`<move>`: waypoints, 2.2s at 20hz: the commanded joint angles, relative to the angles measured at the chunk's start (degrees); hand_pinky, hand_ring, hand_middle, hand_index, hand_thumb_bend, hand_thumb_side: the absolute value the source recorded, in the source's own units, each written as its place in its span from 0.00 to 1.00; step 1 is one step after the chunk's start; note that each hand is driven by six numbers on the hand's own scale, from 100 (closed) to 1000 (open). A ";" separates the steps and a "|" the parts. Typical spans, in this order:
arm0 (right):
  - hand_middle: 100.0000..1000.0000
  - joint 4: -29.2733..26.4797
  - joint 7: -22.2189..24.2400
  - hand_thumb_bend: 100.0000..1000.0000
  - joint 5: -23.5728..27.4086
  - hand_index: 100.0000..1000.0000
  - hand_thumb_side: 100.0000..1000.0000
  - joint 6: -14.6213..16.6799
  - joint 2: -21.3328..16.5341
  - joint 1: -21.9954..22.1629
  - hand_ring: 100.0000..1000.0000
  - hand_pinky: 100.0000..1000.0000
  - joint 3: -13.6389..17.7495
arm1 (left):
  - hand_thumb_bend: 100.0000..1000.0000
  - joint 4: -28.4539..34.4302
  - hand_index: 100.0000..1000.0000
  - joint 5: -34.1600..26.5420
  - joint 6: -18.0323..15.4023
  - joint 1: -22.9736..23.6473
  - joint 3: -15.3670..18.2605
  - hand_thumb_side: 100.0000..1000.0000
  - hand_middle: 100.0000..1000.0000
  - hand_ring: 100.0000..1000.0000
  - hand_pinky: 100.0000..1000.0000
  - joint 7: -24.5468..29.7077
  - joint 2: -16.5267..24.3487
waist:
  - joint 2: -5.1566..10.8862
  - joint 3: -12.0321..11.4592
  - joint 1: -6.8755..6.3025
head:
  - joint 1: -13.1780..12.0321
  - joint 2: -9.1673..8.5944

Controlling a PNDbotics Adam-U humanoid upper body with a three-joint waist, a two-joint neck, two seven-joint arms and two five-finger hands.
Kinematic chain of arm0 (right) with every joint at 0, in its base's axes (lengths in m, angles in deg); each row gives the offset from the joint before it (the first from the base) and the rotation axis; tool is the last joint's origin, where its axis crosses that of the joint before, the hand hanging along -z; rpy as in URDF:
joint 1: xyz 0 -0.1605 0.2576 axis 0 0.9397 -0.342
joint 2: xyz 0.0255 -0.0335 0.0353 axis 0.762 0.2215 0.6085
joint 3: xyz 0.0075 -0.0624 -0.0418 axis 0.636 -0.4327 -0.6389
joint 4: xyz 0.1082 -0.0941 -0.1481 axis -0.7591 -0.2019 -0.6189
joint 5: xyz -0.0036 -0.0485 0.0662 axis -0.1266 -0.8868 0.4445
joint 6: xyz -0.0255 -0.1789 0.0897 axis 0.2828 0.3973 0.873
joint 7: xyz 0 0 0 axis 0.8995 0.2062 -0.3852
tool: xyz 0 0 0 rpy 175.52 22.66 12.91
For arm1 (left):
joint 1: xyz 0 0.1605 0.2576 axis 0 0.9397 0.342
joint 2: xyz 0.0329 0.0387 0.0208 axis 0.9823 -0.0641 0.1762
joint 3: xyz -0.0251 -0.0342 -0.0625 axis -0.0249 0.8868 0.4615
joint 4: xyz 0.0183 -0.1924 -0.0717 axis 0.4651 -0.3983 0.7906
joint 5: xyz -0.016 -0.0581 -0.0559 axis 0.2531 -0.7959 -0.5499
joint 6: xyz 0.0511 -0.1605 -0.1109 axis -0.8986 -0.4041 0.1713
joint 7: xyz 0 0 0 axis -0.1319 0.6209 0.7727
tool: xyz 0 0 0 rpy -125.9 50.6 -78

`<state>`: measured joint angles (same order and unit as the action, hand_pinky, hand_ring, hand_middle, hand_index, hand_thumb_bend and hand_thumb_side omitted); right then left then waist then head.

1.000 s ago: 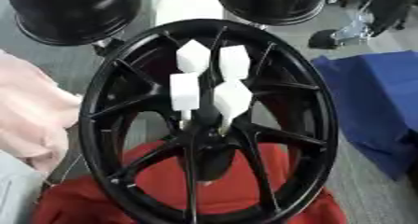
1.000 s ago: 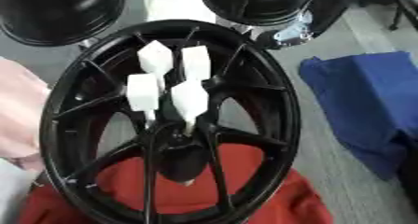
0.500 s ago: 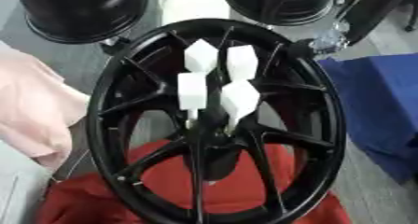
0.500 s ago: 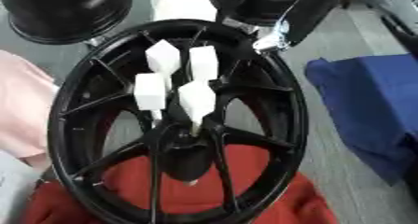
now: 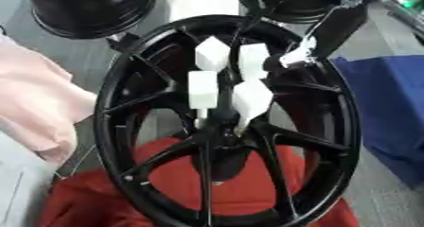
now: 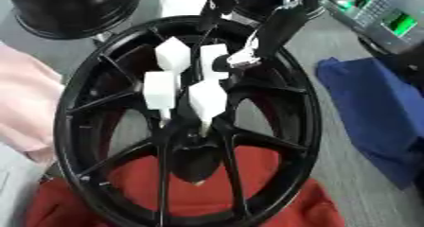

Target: Pull the pin out of the wheel hub.

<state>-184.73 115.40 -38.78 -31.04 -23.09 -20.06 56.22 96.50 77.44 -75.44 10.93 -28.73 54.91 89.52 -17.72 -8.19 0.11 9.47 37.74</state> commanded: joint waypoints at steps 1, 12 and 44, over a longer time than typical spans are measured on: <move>0.77 0.11 -0.25 0.32 -0.35 0.81 0.46 -1.85 0.07 -1.43 0.85 0.89 -0.09 | 0.58 0.46 0.67 0.02 -0.06 -0.10 0.28 0.62 0.63 0.66 0.69 0.26 0.74 | 0.66 -0.12 -0.14 | -0.31 0.01; 0.76 2.72 -0.47 0.29 -2.19 0.80 0.45 -3.56 1.82 -1.71 0.84 0.88 -0.82 | 0.58 0.17 0.67 0.00 0.04 -0.23 0.24 0.63 0.63 0.66 0.69 0.32 0.02 | -0.01 -0.30 0.00 | -0.69 -0.22; 0.61 5.66 -0.12 0.28 0.31 0.69 0.30 -2.58 0.91 0.59 0.79 0.87 1.35 | 0.56 -0.23 0.67 -0.18 0.13 -0.36 0.17 0.63 0.63 0.66 0.69 0.56 -1.15 | -0.43 -0.18 0.15 | -1.59 -1.04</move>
<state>-178.77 115.27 -39.23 -33.33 -21.48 -18.54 57.06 95.78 77.44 -75.20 10.82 -28.75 55.26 87.51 -19.06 -8.29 0.32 8.04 37.55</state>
